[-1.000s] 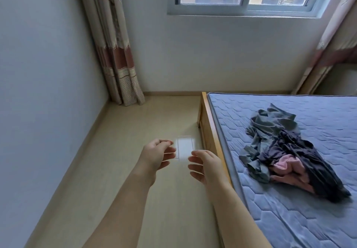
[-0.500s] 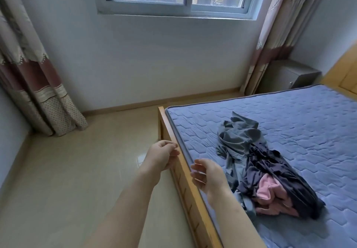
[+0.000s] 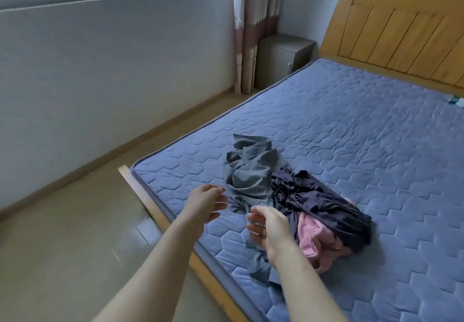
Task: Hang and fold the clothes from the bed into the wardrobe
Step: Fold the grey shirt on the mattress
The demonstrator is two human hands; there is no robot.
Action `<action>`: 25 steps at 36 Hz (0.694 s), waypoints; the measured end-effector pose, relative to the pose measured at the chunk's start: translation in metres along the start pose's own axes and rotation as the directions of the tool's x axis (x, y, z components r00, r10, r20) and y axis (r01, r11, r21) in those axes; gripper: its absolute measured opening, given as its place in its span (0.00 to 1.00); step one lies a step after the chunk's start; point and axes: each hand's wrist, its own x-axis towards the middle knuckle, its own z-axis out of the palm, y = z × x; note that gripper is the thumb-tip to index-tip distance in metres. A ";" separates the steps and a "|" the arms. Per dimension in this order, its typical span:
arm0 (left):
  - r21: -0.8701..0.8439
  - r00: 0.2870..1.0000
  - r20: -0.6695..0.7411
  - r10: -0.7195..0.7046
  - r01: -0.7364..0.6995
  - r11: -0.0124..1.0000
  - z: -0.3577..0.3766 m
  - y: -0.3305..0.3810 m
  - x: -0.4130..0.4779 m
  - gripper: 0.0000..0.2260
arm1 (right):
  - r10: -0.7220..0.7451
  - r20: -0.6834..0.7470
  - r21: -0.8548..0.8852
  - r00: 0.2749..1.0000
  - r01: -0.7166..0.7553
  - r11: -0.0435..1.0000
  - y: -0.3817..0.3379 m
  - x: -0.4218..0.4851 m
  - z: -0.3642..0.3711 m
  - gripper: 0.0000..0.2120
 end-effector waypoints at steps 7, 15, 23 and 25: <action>0.114 0.994 0.095 -0.055 0.044 0.993 0.019 0.028 0.061 0.06 | 0.053 -0.073 0.056 0.996 -0.049 0.997 -0.030 0.055 0.003 0.06; 0.234 0.974 0.188 -0.129 0.084 0.969 0.035 0.047 0.143 0.05 | 0.100 -0.200 0.180 0.975 -0.064 0.982 -0.051 0.109 0.007 0.06; 0.431 0.925 0.336 -0.177 0.016 0.902 0.055 0.064 0.230 0.05 | 0.210 -0.371 0.318 0.905 -0.089 0.944 -0.053 0.160 0.026 0.08; 0.505 0.904 0.381 -0.196 -0.026 0.863 0.063 0.059 0.249 0.07 | 0.229 -0.407 0.346 0.884 -0.083 0.935 -0.050 0.168 0.024 0.08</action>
